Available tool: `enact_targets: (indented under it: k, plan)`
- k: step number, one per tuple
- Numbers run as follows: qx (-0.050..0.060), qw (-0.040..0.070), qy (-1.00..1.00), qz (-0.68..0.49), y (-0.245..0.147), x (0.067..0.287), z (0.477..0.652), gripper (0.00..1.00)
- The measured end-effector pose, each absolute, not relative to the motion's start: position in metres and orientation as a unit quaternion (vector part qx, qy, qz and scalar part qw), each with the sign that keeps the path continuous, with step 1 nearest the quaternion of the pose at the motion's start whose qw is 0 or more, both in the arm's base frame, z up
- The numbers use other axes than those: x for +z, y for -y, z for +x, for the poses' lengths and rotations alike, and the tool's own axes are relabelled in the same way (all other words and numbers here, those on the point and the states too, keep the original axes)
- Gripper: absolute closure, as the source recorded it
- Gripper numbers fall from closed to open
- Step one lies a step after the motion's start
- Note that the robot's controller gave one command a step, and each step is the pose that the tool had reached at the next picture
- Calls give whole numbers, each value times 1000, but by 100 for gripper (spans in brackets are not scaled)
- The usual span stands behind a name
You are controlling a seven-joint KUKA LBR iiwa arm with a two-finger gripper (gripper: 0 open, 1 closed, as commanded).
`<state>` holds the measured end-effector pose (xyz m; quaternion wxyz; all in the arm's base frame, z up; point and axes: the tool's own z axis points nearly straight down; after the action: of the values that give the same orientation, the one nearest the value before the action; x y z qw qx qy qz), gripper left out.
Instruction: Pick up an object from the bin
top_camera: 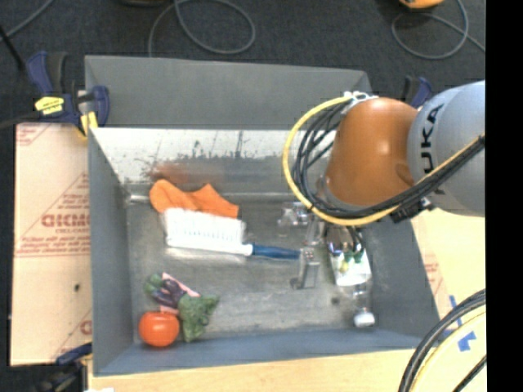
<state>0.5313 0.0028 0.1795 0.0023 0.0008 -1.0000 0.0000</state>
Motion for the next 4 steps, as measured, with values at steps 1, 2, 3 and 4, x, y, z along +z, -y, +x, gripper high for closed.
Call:
enact_targets:
  k: [1, 2, 3, 4]
  plan:
    - [0, -2, 1000, 1, -3, 184, 533, 0]
    - [0, -3, 994, -107, -14, 160, 548, 0]
    - [0, -4, 986, -170, -8, 113, 576, 0]
    - [1, -5, 999, -46, 9, 92, 596, 0]
